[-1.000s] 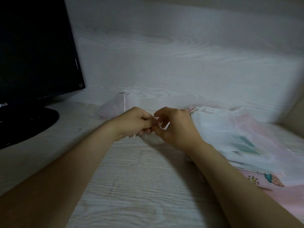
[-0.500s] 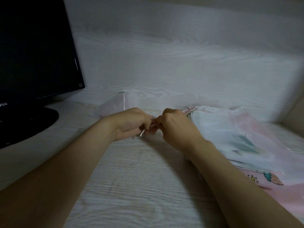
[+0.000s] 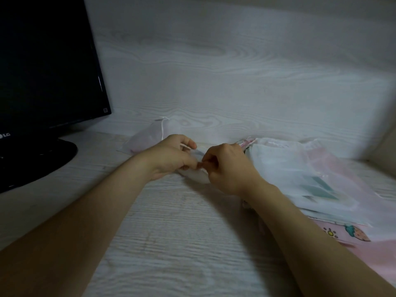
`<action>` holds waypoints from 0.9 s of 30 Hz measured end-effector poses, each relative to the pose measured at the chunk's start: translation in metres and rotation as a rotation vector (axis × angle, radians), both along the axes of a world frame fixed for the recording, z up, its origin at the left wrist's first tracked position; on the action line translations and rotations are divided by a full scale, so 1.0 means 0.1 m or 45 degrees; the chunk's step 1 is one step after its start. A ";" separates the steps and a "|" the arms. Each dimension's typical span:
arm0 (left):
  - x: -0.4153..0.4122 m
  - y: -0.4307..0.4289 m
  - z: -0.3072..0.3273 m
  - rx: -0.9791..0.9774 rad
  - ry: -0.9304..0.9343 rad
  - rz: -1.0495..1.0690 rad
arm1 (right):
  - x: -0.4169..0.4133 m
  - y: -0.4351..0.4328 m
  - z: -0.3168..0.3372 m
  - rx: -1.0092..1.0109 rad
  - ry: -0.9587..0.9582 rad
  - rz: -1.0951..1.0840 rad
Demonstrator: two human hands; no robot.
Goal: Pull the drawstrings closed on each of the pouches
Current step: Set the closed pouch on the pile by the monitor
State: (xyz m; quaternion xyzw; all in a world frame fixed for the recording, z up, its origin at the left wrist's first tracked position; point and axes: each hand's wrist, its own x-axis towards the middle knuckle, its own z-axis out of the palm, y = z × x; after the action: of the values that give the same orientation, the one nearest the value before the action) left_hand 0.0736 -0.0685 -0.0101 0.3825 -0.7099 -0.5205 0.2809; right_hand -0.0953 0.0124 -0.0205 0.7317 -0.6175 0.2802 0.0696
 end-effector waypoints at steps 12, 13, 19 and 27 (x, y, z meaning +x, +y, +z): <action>-0.02 0.03 -0.02 -0.537 0.107 0.086 | -0.04 0.03 0.06 0.175 -0.521 -0.031; -0.02 0.03 -0.03 -0.539 0.119 0.081 | -0.05 0.03 0.06 0.212 -0.636 -0.019; -0.06 0.02 -0.07 -0.602 0.113 0.107 | -0.01 0.04 0.06 0.394 -1.362 0.107; -0.04 0.05 -0.08 -0.557 0.151 -0.009 | -0.06 -0.01 0.01 0.345 -1.465 0.066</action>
State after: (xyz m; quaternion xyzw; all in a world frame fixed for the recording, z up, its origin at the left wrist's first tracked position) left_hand 0.0696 -0.0638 -0.0182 0.2788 -0.7895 -0.3767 0.3964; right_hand -0.1015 0.0109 -0.0199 0.4793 -0.5681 0.5523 -0.3774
